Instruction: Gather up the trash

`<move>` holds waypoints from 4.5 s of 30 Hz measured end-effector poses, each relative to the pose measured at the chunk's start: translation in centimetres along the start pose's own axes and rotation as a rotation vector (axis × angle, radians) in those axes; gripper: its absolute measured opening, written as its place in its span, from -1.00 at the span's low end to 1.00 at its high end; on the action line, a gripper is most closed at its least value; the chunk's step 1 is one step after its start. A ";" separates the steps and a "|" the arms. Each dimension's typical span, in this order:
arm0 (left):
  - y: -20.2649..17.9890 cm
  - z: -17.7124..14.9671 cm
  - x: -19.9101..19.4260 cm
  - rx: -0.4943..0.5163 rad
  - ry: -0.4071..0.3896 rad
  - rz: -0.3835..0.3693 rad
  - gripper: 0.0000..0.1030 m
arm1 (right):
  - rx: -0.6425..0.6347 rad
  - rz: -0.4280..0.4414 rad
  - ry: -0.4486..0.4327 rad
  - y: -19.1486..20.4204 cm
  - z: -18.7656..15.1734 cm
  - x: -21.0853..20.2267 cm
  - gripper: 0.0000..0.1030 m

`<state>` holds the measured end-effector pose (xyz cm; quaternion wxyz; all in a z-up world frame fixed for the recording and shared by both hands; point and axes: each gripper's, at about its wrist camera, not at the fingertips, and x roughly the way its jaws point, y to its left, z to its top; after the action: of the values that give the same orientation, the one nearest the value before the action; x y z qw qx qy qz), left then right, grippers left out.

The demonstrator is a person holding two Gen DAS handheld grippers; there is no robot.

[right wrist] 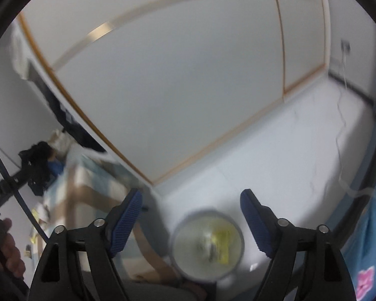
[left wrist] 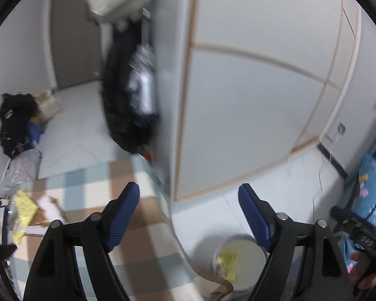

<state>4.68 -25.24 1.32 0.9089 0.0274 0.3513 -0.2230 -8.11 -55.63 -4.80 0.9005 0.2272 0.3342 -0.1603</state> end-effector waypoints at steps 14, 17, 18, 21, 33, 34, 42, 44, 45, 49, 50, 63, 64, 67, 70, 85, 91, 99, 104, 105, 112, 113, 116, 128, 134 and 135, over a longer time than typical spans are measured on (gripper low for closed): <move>10.0 -1.4 -8.9 -0.137 -0.234 0.177 0.69 | -0.253 0.260 -0.242 16.9 0.2 -7.9 0.85; 12.3 -2.1 -9.5 -0.157 -0.254 0.224 0.71 | -0.292 0.326 -0.232 20.2 -0.8 -7.5 0.88; 13.5 -2.4 -9.6 -0.174 -0.251 0.236 0.72 | -0.303 0.340 -0.229 21.1 -1.2 -7.3 0.88; 16.0 -3.2 -9.6 -0.217 -0.236 0.264 0.73 | -0.352 0.379 -0.232 24.0 -2.3 -6.7 0.88; 22.7 -7.4 -9.2 -0.344 -0.152 0.330 0.73 | -0.472 0.505 -0.143 31.5 -6.8 -2.7 0.88; 23.2 -7.6 -8.9 -0.353 -0.140 0.326 0.73 | -0.490 0.512 -0.137 32.1 -7.1 -2.4 0.88; 26.0 -10.0 -6.6 -0.430 -0.037 0.216 0.73 | -0.576 0.514 -0.053 35.7 -8.2 2.0 0.88; 26.4 -10.3 -6.2 -0.431 -0.024 0.198 0.73 | -0.573 0.518 -0.030 36.2 -8.3 3.1 0.88; 26.5 -10.5 -6.1 -0.430 -0.018 0.193 0.73 | -0.577 0.516 -0.019 36.5 -8.4 3.6 0.88; 26.7 -11.2 -5.1 -0.402 0.046 0.157 0.73 | -0.590 0.523 0.002 37.1 -9.1 5.3 0.88; 26.6 -11.4 -4.5 -0.398 0.085 0.141 0.73 | -0.593 0.524 0.006 37.1 -9.3 5.6 0.88; 24.2 -14.0 0.1 -0.330 0.304 0.028 0.73 | -0.527 0.495 0.044 36.3 -8.5 7.6 0.88; 24.1 -14.1 0.4 -0.325 0.318 0.032 0.73 | -0.531 0.491 0.046 36.2 -8.5 7.7 0.88; 23.8 -14.6 1.1 -0.316 0.346 0.024 0.73 | -0.542 0.469 0.057 36.1 -8.6 8.2 0.88; 23.3 -15.0 1.8 -0.288 0.384 0.026 0.73 | -0.530 0.467 0.068 35.6 -8.4 8.4 0.88; 21.0 -16.0 2.3 -0.137 0.426 0.138 0.60 | -0.505 0.467 0.100 34.3 -8.2 8.8 0.88; 20.9 -15.8 1.6 -0.110 0.420 0.167 -0.17 | -0.493 0.455 0.116 33.9 -8.3 9.1 0.88; 22.0 -15.1 2.1 -0.196 0.415 0.148 -0.58 | -0.499 0.447 0.112 33.9 -8.6 9.1 0.88; 21.9 -14.5 2.2 -0.207 0.402 0.141 -0.61 | -0.509 0.438 0.118 34.1 -9.0 9.3 0.88; 21.9 -14.4 2.1 -0.208 0.396 0.145 -0.61 | -0.509 0.437 0.119 34.1 -9.0 9.3 0.88; 23.5 -13.1 1.5 -0.290 0.349 0.143 -0.61 | -0.502 0.426 0.126 33.9 -9.2 9.5 0.88; 23.8 -12.7 1.1 -0.305 0.332 0.140 -0.61 | -0.512 0.417 0.122 33.9 -9.4 9.7 0.88; 24.7 -11.4 -0.3 -0.357 0.266 0.116 -0.61 | -0.510 0.410 0.157 33.8 -9.7 10.7 0.88; 28.5 -10.2 -3.1 -0.543 0.141 0.012 -0.61 | -0.595 0.428 0.187 35.8 -11.3 11.2 0.88; 30.2 -9.9 -5.1 -0.583 0.070 -0.013 -0.61 | -0.659 0.482 0.165 39.1 -10.2 10.3 0.88; 30.5 -10.0 -5.4 -0.594 0.052 -0.028 -0.61 | -0.667 0.486 0.164 39.8 -10.0 10.4 0.88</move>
<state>7.87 6.32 -5.94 0.8648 -0.2389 0.4245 -0.1222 11.68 -18.23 -6.53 0.9067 0.0075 0.3751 0.1927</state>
